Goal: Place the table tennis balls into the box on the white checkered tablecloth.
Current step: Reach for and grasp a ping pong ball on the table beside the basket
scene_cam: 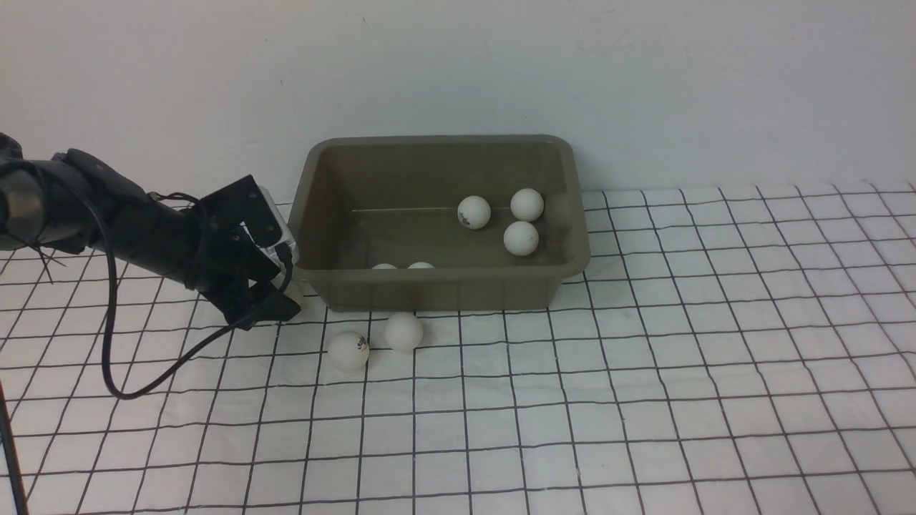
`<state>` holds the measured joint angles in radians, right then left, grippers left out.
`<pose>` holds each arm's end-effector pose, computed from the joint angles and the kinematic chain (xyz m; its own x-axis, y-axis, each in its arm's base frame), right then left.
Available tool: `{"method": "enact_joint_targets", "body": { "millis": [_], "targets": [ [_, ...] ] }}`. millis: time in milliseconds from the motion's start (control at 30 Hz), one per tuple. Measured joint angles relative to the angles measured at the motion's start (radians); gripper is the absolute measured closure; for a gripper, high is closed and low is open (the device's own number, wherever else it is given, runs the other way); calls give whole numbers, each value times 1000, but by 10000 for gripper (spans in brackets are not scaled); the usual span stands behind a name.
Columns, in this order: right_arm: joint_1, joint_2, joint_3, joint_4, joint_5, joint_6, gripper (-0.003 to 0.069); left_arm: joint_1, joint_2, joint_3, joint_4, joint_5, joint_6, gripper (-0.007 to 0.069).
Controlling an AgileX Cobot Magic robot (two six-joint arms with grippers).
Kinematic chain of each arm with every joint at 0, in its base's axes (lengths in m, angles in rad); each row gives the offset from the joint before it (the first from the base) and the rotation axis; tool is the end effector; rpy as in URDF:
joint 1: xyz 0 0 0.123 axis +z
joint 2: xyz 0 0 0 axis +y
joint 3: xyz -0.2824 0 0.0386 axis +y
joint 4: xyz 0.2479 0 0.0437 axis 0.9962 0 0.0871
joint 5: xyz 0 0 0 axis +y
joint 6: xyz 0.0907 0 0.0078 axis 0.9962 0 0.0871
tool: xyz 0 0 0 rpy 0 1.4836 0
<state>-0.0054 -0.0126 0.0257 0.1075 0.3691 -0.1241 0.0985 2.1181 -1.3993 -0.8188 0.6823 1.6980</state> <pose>0.0527 0.0033 0.1721 -0.2880 -0.0222 -0.9574 -0.0385 0.9992 -0.0116 0.4311 0.0004 0.1403 -0.3956 0.7141 -0.5776 0.8190 0.5588 0.1299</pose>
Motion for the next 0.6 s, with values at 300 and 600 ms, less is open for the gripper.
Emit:
{"method": "enact_joint_targets", "body": {
  "millis": [300,600],
  "targets": [
    [0,0,0,0,0,0,207,0,14,0,0,-11,0,169],
    [0,0,0,0,0,0,207,0,18,0,-8,-46,0,284]
  ]
}}
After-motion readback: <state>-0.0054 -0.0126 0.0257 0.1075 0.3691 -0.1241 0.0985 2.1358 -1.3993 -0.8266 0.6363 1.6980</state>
